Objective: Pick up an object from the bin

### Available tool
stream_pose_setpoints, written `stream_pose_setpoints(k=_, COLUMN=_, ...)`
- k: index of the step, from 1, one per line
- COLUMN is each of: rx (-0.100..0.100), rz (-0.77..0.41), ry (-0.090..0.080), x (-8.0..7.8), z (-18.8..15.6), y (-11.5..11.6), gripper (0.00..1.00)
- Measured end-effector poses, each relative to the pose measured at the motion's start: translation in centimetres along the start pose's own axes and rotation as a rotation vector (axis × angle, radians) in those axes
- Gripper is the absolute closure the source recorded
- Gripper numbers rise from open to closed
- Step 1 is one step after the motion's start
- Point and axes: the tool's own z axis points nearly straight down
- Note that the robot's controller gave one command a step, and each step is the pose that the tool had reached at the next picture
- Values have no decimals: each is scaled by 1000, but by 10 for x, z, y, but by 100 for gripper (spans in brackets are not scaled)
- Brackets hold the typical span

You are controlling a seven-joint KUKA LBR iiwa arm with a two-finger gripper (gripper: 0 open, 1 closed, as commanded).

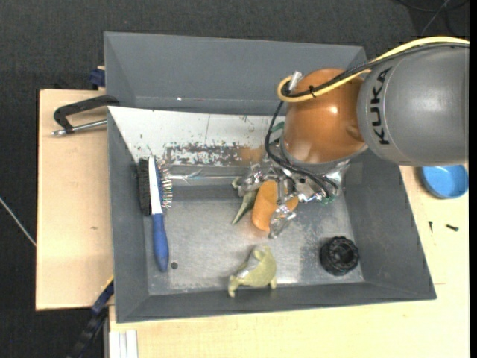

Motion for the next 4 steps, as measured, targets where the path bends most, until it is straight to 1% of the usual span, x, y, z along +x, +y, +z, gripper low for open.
stream_pose_setpoints(k=1, rx=-5, rz=-313, ry=2, x=-20, z=1, y=11, gripper=0)
stream_pose_setpoints(k=2, rx=-18, rz=-682, ry=32, x=-26, z=29, y=17, gripper=0)
stream_pose_setpoints(k=3, rx=-14, rz=-676, ry=20, x=-24, z=28, y=17, gripper=0)
stream_pose_setpoints(k=4, rx=-6, rz=-679, ry=1, x=-28, z=26, y=18, gripper=100)
